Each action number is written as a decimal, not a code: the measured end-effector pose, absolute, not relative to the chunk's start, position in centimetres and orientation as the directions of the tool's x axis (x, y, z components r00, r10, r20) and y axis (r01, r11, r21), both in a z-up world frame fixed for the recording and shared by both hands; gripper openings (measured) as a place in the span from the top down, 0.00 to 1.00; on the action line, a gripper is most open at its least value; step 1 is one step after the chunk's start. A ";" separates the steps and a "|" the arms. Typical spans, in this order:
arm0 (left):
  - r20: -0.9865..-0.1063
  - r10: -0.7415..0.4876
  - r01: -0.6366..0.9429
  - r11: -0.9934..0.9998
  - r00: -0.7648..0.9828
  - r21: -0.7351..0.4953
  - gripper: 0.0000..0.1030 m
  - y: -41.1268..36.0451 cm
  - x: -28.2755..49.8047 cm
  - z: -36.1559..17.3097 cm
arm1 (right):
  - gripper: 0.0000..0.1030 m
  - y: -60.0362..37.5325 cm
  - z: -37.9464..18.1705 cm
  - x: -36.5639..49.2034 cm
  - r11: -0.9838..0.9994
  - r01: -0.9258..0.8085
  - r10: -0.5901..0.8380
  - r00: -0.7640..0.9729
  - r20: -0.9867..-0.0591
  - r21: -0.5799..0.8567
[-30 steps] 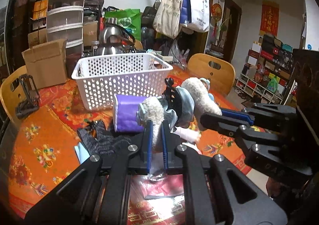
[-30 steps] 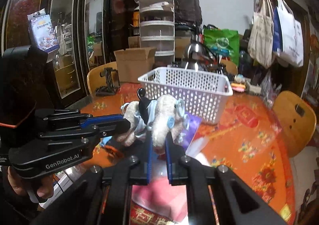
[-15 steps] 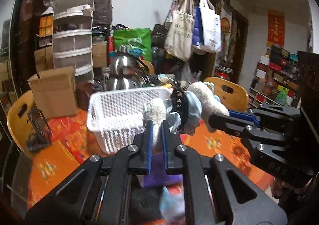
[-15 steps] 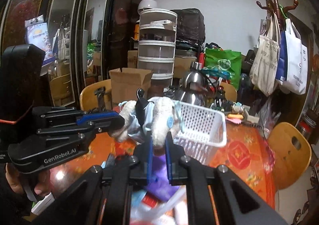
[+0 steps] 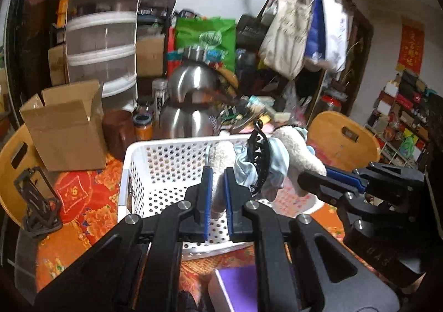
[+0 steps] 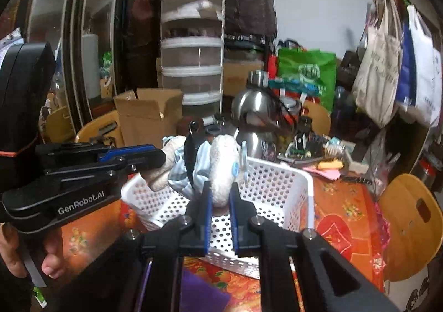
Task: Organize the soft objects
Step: 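Lift the plush toy with the right tool and lower it into the white basket, then open the right tool and withdraw it from the basket, then close the right tool on the purple Vinda tissue pack, then carry the tissue pack with the right tool and drop it into the basket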
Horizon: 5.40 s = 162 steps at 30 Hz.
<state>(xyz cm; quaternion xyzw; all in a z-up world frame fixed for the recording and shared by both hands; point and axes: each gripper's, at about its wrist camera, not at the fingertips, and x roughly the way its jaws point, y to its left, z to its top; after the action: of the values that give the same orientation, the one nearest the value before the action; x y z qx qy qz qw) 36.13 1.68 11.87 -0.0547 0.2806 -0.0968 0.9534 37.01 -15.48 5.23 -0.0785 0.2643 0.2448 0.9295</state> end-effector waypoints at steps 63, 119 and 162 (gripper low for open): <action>-0.661 -0.127 0.116 0.991 0.739 -0.061 0.08 -0.5 21.4 -4.3 | 0.26 -21.7 -8.7 25.2 0.882 -0.420 0.456 0.644 -0.614 0.214; -0.555 -0.220 0.207 0.974 0.802 -0.088 0.63 -2.3 17.3 0.9 | 0.64 -18.7 -2.0 21.8 0.863 -0.505 0.435 0.768 -0.471 -0.026; -0.591 -0.178 0.181 0.982 0.787 -0.055 0.63 0.0 40.3 6.2 | 0.64 -15.4 1.8 42.1 0.883 -0.470 0.404 0.746 -0.529 0.011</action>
<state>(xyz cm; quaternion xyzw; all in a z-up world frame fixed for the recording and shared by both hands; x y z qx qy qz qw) 40.26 -0.02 6.24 0.0022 0.3125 -0.0950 0.9452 42.13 -15.40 1.76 -0.0615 0.2681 0.2343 0.9324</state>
